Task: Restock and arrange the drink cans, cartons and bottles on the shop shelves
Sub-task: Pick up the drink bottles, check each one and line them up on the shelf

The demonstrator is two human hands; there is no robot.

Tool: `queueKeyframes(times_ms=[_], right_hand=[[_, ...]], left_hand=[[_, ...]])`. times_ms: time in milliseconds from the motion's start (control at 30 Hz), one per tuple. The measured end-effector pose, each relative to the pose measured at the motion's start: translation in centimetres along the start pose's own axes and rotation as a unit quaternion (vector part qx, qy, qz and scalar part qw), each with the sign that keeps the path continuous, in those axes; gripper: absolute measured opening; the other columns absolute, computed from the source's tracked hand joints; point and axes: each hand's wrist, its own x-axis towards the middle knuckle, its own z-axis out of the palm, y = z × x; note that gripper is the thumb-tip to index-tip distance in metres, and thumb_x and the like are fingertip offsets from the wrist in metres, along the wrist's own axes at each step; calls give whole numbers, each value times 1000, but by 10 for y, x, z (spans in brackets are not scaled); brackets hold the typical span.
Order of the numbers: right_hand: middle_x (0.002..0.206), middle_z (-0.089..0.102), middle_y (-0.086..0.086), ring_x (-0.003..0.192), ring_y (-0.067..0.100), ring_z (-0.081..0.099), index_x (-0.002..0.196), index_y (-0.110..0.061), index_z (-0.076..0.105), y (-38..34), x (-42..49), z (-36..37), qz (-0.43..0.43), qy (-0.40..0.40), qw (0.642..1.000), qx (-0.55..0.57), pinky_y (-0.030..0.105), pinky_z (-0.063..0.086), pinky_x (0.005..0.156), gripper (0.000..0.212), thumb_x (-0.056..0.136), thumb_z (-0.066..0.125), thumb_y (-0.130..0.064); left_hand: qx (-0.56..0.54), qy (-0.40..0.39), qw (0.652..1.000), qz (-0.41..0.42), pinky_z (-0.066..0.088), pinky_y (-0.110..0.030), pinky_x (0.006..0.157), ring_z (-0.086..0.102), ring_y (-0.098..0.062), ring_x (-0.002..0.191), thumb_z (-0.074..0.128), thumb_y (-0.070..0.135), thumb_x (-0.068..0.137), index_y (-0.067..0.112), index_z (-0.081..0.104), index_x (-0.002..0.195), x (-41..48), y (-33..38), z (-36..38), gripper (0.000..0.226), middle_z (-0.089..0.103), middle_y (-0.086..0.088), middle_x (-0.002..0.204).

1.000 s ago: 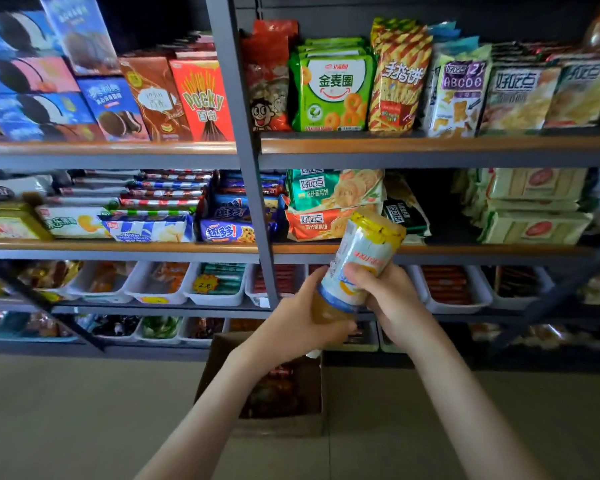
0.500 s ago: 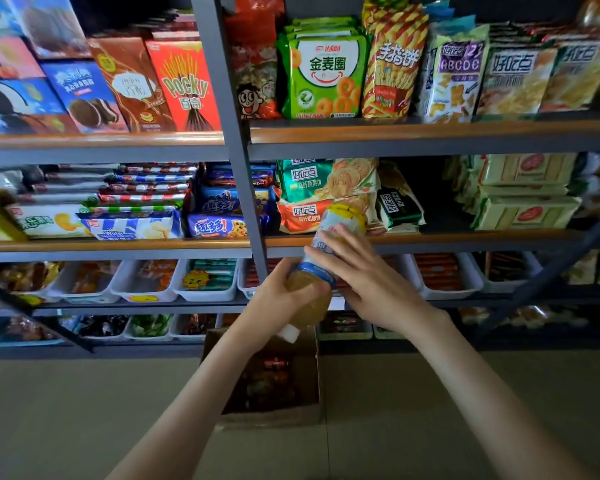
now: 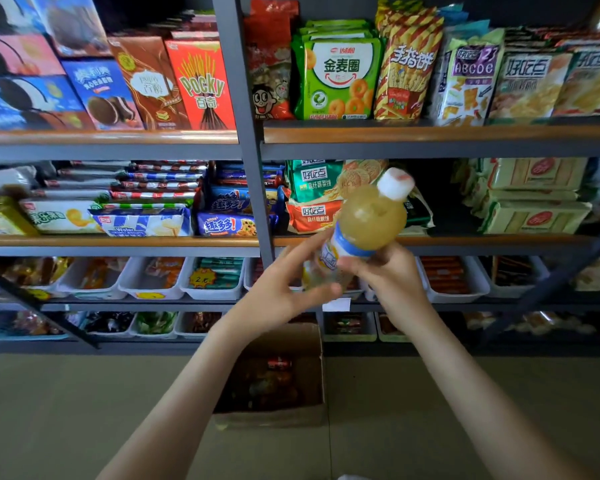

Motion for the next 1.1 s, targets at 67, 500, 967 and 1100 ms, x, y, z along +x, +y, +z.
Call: queueKeyframes(times_ms=[67,500,967,1100], right_hand=[[94,75,-5,89,12,71,105,-14,63,-5,-2,0,48,-13,992,113,24,55,69,29,78,73,-13],[98,74,10,87,21,73,121,-7,58,-5,-18,-5,244,18,901,359,32,59,65,45,89,56,-38],[150,35,-8,139,10,29,148,-38,26,-14,-24,-21,-10,-188,910,-369,29,31,109,85,81,77,-28],[122,59,-11,109,6,53,137,-33,44,-7,-24,-14,-23,-100,937,-333,27,46,91,68,79,79,-28]], left_hand=[[6,2,1000,7,49,-38,101,52,-9,125,73,36,79,43,32,147,-2,-4,6,79,48,9,140],[14,164,984,67,55,-22,78,63,-4,103,82,33,71,33,45,124,-14,-2,36,65,60,21,111],[125,248,960,-35,44,-11,70,55,0,82,67,61,69,36,51,115,-7,17,34,54,52,29,85],[85,219,971,-31,52,-18,73,60,2,84,73,59,73,39,48,113,-4,24,30,51,58,26,91]])
